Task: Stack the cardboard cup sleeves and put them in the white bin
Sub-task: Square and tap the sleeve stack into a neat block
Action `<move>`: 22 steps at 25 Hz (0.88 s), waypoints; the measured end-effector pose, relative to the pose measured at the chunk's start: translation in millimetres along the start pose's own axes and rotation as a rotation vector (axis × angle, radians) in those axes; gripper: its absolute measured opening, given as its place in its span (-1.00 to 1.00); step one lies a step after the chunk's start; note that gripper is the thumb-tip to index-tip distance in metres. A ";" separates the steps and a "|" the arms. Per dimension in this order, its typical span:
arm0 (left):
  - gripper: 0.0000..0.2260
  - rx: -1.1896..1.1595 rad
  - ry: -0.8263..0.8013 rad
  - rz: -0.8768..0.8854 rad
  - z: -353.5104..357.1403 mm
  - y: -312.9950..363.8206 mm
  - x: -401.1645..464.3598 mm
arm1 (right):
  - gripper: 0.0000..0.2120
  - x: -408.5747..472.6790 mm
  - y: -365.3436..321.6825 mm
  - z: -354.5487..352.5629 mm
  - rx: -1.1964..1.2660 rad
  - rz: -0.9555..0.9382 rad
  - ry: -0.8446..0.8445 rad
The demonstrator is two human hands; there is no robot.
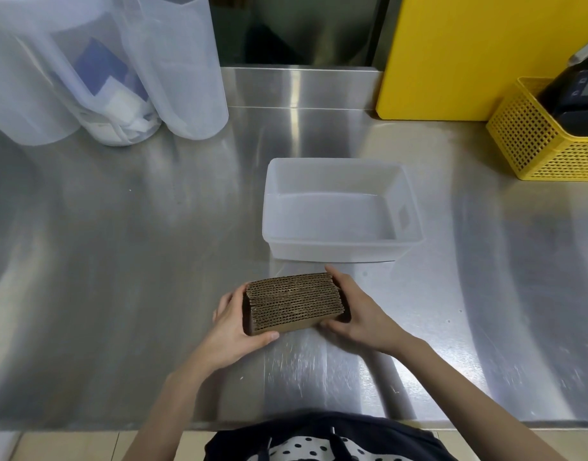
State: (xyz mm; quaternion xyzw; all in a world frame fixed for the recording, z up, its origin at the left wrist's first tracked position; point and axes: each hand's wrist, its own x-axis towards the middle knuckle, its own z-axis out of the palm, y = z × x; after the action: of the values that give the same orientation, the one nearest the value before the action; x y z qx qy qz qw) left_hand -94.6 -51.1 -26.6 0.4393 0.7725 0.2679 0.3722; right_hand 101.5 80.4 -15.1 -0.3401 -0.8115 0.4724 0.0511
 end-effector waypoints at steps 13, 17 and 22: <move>-0.39 -0.039 0.052 0.072 -7.6 11.8 15.9 | -0.36 -7.1 4.1 -28.1 0.058 -0.006 0.088; -0.31 0.026 -0.056 0.039 0.9 14.4 24.5 | -0.28 -15.2 13.6 -25.9 0.079 0.073 0.083; -0.33 0.013 -0.048 0.032 -0.3 14.6 27.7 | -0.28 -14.9 17.1 -23.7 0.071 0.082 0.090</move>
State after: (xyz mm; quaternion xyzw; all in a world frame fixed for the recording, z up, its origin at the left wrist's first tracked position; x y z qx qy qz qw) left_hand -97.2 -19.9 -25.1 0.4603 0.7579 0.2580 0.3836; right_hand 131.0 94.3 -12.2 -0.3919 -0.7765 0.4868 0.0801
